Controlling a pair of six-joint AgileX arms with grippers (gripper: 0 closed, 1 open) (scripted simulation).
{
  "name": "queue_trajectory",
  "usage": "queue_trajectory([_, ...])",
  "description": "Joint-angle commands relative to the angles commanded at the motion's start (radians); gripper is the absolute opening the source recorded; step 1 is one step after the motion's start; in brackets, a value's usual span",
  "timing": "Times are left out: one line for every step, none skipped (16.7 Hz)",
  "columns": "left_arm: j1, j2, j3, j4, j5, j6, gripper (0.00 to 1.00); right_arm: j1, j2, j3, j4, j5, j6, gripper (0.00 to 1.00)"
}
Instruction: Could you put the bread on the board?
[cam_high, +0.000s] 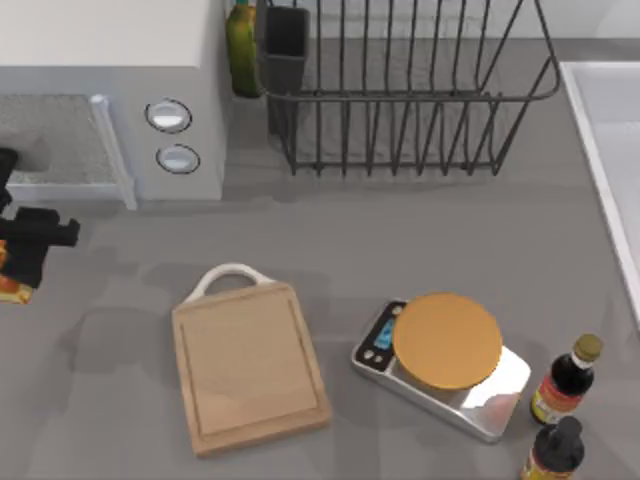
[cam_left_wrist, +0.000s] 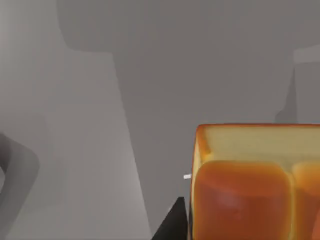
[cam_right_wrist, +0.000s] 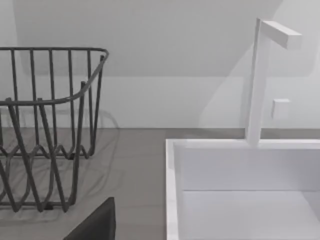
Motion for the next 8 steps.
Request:
queue_trajectory([0.000,0.002,0.033,-0.035,-0.006,0.007,0.00,0.000,0.000,0.000,0.000,0.000,0.000,1.00])
queue_trajectory([0.001,0.011,0.066,-0.070,-0.014,0.017,0.00,0.000,0.000,0.000,0.000,0.000,0.000,1.00])
queue_trajectory([0.002,0.024,0.098,-0.103,-0.022,0.029,0.00,0.000,0.000,0.000,0.000,0.000,0.000,1.00])
queue_trajectory([0.005,0.041,0.124,-0.131,-0.030,0.043,0.00,0.000,0.000,0.000,0.000,0.000,0.000,1.00])
queue_trajectory([0.006,0.056,0.144,-0.152,-0.035,0.056,0.00,0.000,0.000,0.000,0.000,0.000,0.000,1.00])
queue_trajectory([0.007,0.065,0.155,-0.164,-0.039,0.064,0.00,0.000,0.000,0.000,0.000,0.000,0.000,1.00])
queue_trajectory([0.007,0.067,0.158,-0.167,-0.041,0.066,0.00,0.000,0.000,0.000,0.000,0.000,0.000,1.00])
queue_trajectory([0.007,0.067,0.158,-0.167,-0.041,0.066,0.00,0.000,0.000,0.000,0.000,0.000,0.000,1.00])
